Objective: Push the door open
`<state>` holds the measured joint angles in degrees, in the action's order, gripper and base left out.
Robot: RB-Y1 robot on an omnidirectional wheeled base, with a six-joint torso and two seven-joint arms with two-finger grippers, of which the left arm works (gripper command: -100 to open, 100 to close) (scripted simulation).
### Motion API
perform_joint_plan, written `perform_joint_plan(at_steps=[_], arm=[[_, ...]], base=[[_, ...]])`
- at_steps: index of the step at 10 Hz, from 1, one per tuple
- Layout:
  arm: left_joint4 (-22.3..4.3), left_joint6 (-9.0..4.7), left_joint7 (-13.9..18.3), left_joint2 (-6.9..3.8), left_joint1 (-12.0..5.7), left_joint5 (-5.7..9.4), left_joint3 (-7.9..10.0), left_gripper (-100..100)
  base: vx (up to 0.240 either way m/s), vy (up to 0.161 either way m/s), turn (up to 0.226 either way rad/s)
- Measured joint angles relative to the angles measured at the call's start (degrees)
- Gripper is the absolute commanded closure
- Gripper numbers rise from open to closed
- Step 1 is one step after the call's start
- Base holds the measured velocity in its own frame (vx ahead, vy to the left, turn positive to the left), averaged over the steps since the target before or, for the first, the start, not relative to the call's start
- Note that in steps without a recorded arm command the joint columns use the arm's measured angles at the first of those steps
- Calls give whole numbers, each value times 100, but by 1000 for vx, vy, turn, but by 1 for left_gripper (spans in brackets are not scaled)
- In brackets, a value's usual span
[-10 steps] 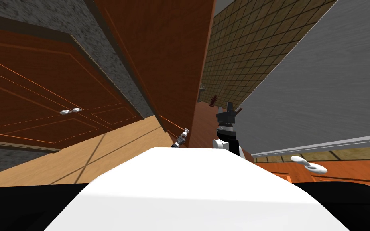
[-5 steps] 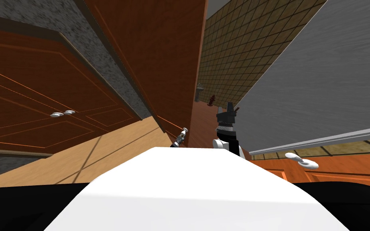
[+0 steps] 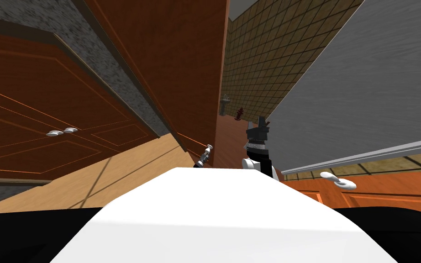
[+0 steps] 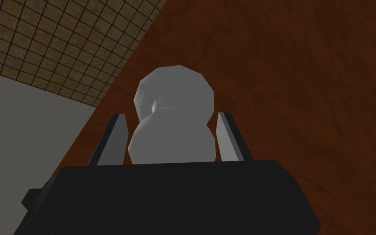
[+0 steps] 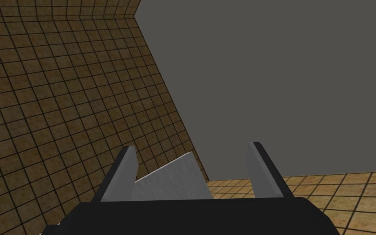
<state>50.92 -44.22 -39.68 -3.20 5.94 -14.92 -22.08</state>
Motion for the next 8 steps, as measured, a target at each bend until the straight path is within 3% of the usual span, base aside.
perform_joint_plan(at_steps=[1, 3, 6, 7, 8], arm=[[181, 80, 164, -68, 84, 29, -28, 100], [-196, -119, 309, -8, -117, 128, 40, 100], [42, -23, 648, -72, 42, 238, 7, 100], [-148, -118, 638, -11, -50, 263, 41, 100], [-19, -30, 746, -33, 0, 307, 23, 100]], base=[[20, -2, -8], [10, -26, -49], [15, -17, -11], [14, -19, -57], [15, -15, -25]])
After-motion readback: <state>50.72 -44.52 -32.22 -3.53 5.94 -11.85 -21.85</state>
